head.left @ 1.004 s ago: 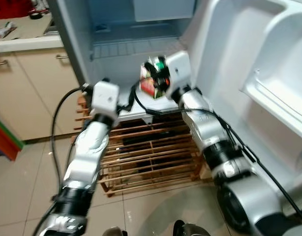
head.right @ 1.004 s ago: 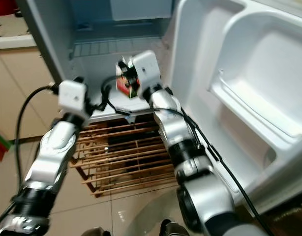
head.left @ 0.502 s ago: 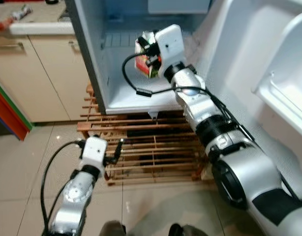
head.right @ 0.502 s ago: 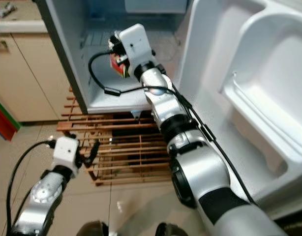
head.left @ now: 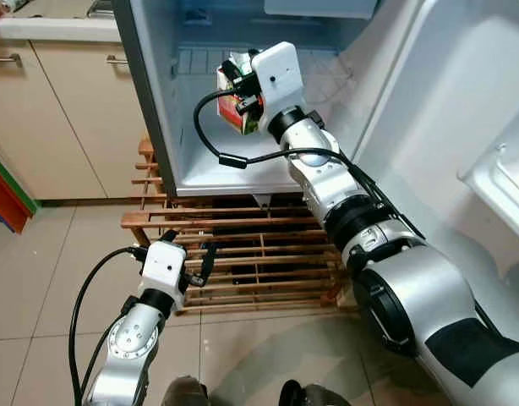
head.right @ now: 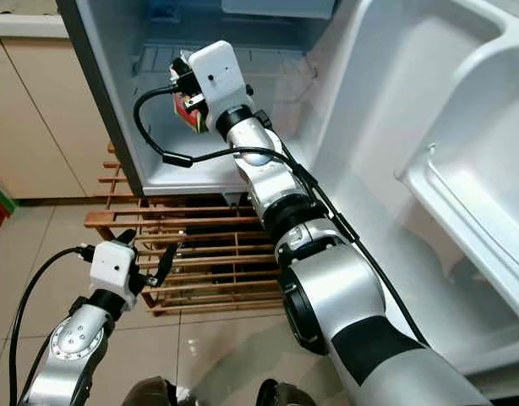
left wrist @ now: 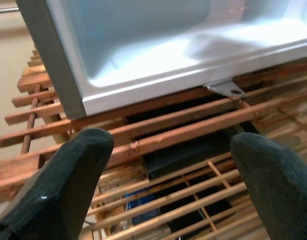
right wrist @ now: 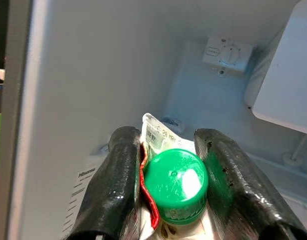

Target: Restocking fridge

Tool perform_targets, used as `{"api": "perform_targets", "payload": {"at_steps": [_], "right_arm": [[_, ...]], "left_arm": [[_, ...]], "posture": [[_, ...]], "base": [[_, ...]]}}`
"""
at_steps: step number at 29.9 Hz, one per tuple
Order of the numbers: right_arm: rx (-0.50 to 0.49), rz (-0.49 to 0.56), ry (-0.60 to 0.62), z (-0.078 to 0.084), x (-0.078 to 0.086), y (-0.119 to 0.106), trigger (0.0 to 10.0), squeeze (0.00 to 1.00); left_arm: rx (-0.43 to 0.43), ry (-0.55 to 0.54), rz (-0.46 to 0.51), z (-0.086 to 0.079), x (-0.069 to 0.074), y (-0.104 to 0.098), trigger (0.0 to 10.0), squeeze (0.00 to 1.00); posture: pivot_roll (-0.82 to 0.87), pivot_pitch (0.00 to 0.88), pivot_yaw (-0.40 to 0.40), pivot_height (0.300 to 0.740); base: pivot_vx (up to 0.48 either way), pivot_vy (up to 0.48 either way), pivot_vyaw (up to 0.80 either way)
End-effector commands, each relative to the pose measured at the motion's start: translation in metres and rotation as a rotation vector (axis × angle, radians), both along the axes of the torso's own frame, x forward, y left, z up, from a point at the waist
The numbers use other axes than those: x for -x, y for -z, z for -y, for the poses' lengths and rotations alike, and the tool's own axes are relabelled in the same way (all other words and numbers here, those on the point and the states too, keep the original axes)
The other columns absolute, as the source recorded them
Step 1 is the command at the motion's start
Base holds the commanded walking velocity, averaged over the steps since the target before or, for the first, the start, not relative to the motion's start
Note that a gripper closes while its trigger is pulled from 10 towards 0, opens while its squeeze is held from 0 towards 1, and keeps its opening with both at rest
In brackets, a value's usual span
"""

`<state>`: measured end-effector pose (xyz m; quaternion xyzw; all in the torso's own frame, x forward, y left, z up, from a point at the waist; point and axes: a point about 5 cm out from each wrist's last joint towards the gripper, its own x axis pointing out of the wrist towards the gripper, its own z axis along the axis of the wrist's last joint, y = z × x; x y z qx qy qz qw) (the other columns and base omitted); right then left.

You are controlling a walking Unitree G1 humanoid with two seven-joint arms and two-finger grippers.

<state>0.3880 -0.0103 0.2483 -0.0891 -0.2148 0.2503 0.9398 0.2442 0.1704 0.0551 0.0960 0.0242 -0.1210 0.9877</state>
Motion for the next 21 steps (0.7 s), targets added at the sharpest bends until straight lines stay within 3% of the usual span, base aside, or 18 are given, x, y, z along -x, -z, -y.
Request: {"api": "perform_targets", "payload": {"at_steps": [1,12,21], "right_arm": [[-0.001,0.029,0.001,0.001,-0.001,-0.007,0.0,0.00],[-0.001,0.037,0.041,0.014,-0.005,-0.008,0.0,0.00],[-0.005,0.040,0.049,0.014,-0.005,-0.006,0.0,0.00]], "left_arm": [[0.003,0.013,0.024,0.003,0.002,-0.003,10.0,0.00],[-0.023,0.074,0.065,0.015,-0.003,-0.007,10.0,0.00],[-0.067,0.154,0.129,0.024,-0.003,-0.016,10.0,0.00]], "posture": [[0.26,0.104,-0.084,0.740],[0.22,0.117,-0.078,0.740],[0.22,0.122,-0.067,0.740]], "base": [[0.000,0.000,0.00],[0.000,0.000,0.00],[0.440,0.000,0.00]]}}
